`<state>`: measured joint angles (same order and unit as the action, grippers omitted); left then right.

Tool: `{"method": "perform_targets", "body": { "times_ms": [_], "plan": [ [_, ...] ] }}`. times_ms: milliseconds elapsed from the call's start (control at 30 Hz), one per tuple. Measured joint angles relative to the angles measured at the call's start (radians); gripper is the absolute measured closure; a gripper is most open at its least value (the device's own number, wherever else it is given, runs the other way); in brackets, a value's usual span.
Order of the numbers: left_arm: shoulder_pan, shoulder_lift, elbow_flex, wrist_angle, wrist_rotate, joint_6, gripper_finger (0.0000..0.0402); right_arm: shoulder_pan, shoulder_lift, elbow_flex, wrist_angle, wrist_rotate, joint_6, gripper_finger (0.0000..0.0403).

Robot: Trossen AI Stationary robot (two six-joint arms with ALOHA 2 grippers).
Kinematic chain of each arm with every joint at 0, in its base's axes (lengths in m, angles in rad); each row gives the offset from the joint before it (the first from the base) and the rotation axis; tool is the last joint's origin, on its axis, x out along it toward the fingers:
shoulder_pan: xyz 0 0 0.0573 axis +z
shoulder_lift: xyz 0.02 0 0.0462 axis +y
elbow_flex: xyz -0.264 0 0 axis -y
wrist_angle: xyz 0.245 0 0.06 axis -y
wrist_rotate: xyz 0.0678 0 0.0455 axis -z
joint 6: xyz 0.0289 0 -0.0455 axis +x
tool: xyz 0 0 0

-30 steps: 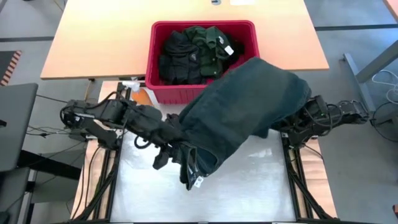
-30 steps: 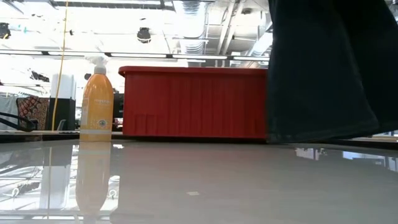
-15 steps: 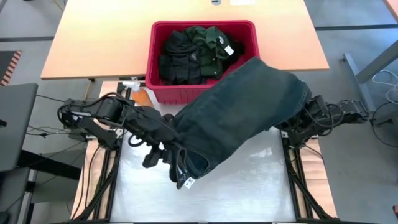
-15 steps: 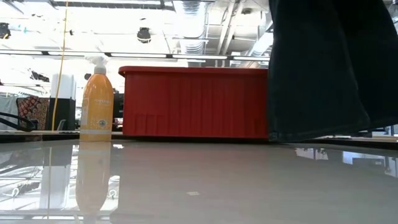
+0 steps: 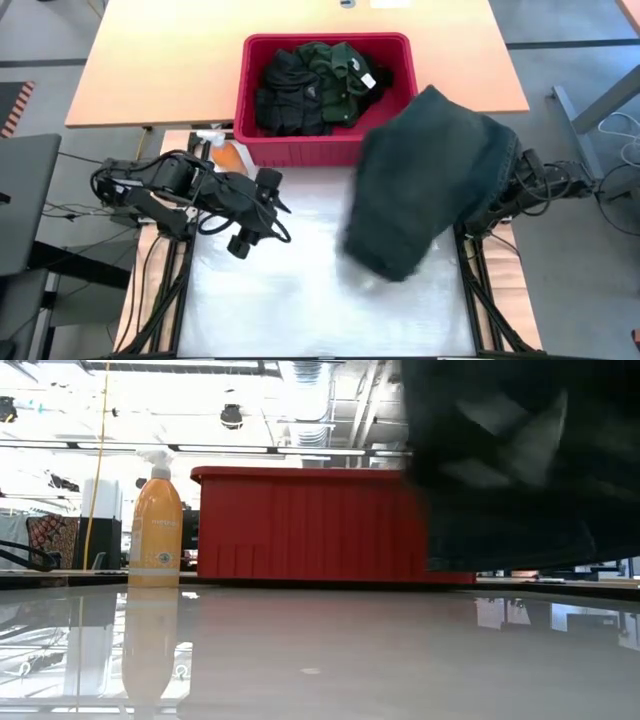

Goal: Fold laundry
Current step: Fold the blue pants

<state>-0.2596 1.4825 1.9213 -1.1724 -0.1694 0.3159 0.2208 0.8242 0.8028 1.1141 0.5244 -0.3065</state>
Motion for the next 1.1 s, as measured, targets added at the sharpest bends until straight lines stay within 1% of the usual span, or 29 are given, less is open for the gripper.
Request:
{"method": "perform_targets", "body": {
  "times_ms": [67, 133, 200, 267, 367, 433, 500, 600, 700, 767, 800, 867, 967, 1100],
  "plan": [
    [0.003, -0.019, 0.0, -0.009, -0.035, -0.011, 0.0164, 0.01, -0.01, 0.0, -0.02, 0.001, 0.029, 0.0385],
    [0.014, -0.041, 0.0, 0.026, -0.037, -0.057, 0.0164, 0.017, -0.02, 0.0, -0.06, 0.0, 0.064, 0.0385],
    [0.034, -0.056, -0.004, 0.119, 0.009, -0.135, 0.0164, 0.029, -0.024, 0.0, -0.1, 0.0, 0.096, 0.0385],
    [0.06, -0.073, -0.043, 0.263, 0.087, -0.224, 0.0164, 0.044, -0.023, 0.0, -0.124, -0.002, 0.119, 0.0385],
    [0.088, -0.106, -0.19, 0.56, 0.221, -0.315, 0.0164, 0.071, -0.022, 0.0, -0.155, -0.033, 0.127, 0.0385],
    [0.102, -0.126, -0.339, 0.804, 0.303, -0.372, 0.0164, 0.088, -0.021, 0.0, -0.176, -0.055, 0.127, 0.0385],
    [0.122, -0.143, -0.502, 1.055, 0.35, -0.477, 0.0164, 0.102, -0.021, 0.0, -0.196, -0.064, 0.127, 0.0385],
    [0.171, -0.158, -0.732, 1.463, 0.357, -0.709, 0.0164, 0.122, -0.021, 0.0, -0.239, -0.1, 0.127, 0.0385],
    [0.22, -0.152, -0.907, 1.894, 0.339, -0.984, 0.0164, 0.135, -0.02, 0.0, -0.281, -0.137, 0.127, 0.0385],
    [0.245, -0.136, -0.983, 2.066, 0.318, -1.144, 0.0164, 0.143, -0.02, 0.0, -0.304, -0.141, 0.127, 0.0385],
    [0.255, -0.125, -1.01, 2.103, 0.31, -1.198, 0.0164, 0.149, -0.02, 0.0, -0.315, -0.141, 0.127, 0.0385],
    [0.272, -0.102, -1.041, 2.117, 0.303, -1.273, 0.0164, 0.155, -0.018, 0.0, -0.333, -0.141, 0.139, 0.0385],
    [0.283, -0.06, -1.035, 2.122, 0.306, -1.358, 0.0164, 0.159, -0.004, 0.0, -0.353, -0.141, 0.165, 0.0385],
    [0.285, 0.008, -0.992, 2.125, 0.326, -1.356, 0.0164, 0.159, 0.024, 0.0, -0.358, -0.14, 0.176, 0.0383]
  ]
}}
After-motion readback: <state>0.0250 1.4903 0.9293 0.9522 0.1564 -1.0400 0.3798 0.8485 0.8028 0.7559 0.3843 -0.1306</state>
